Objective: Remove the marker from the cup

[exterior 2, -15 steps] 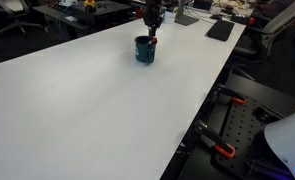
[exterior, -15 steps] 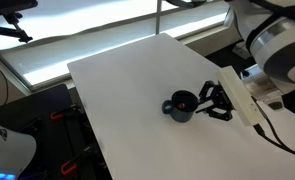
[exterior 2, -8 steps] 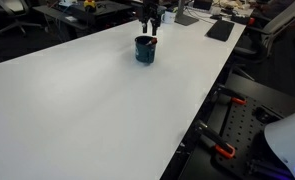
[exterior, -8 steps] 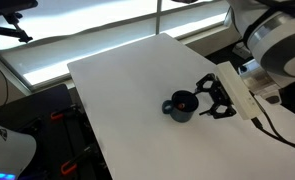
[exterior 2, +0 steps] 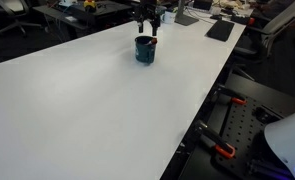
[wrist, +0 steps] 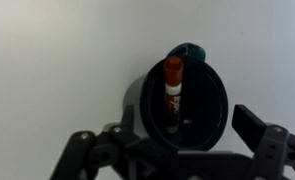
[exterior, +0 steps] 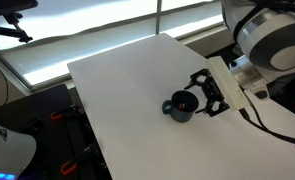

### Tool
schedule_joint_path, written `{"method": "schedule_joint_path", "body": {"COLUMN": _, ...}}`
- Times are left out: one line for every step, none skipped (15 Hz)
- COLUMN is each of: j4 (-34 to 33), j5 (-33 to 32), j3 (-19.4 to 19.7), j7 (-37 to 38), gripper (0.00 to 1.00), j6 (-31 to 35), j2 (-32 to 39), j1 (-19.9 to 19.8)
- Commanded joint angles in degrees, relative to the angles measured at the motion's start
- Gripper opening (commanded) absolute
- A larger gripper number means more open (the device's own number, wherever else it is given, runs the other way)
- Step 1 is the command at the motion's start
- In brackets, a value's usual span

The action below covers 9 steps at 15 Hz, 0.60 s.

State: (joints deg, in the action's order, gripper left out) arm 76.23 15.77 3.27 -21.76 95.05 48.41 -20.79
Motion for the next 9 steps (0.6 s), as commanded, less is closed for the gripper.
{"method": "schedule_joint_path", "body": {"j4": 7.7, "j5": -0.9, "j3": 0.2, "j7": 3.6, "gripper": 1.00, "j6": 0.0, "j2": -6.5, "j1": 1.4}}
{"method": "schedule_joint_path", "body": {"j4": 9.2, "j5": -1.3, "j3": 0.5, "j7": 4.1, "gripper": 0.99, "j6": 0.5, "j2": -7.9, "j1": 1.8}}
{"method": "schedule_joint_path", "body": {"j4": 10.3, "j5": -1.2, "j3": 0.6, "j7": 4.8, "gripper": 0.84, "j6": 0.5, "j2": -9.0, "j1": 2.1}}
{"method": "schedule_joint_path", "body": {"j4": 11.4, "j5": -1.4, "j3": 0.8, "j7": 5.3, "gripper": 0.89, "j6": 0.7, "j2": -10.0, "j1": 2.4}}
{"method": "schedule_joint_path", "body": {"j4": 12.2, "j5": -1.4, "j3": 0.8, "j7": 5.6, "gripper": 0.81, "j6": 0.6, "j2": -10.8, "j1": 2.5}}
{"method": "schedule_joint_path", "body": {"j4": 12.6, "j5": -1.3, "j3": 0.9, "j7": 6.0, "gripper": 0.78, "j6": 0.2, "j2": -11.1, "j1": 2.5}}
{"method": "schedule_joint_path", "body": {"j4": 13.2, "j5": -1.3, "j3": 1.0, "j7": 5.9, "gripper": 0.74, "j6": -0.1, "j2": -11.5, "j1": 2.6}}
{"method": "schedule_joint_path", "body": {"j4": 13.6, "j5": -1.2, "j3": 1.0, "j7": 5.7, "gripper": 0.94, "j6": 0.0, "j2": -11.6, "j1": 2.5}}
{"method": "schedule_joint_path", "body": {"j4": 13.8, "j5": -1.1, "j3": 1.0, "j7": 5.4, "gripper": 0.96, "j6": -0.1, "j2": -11.6, "j1": 2.3}}
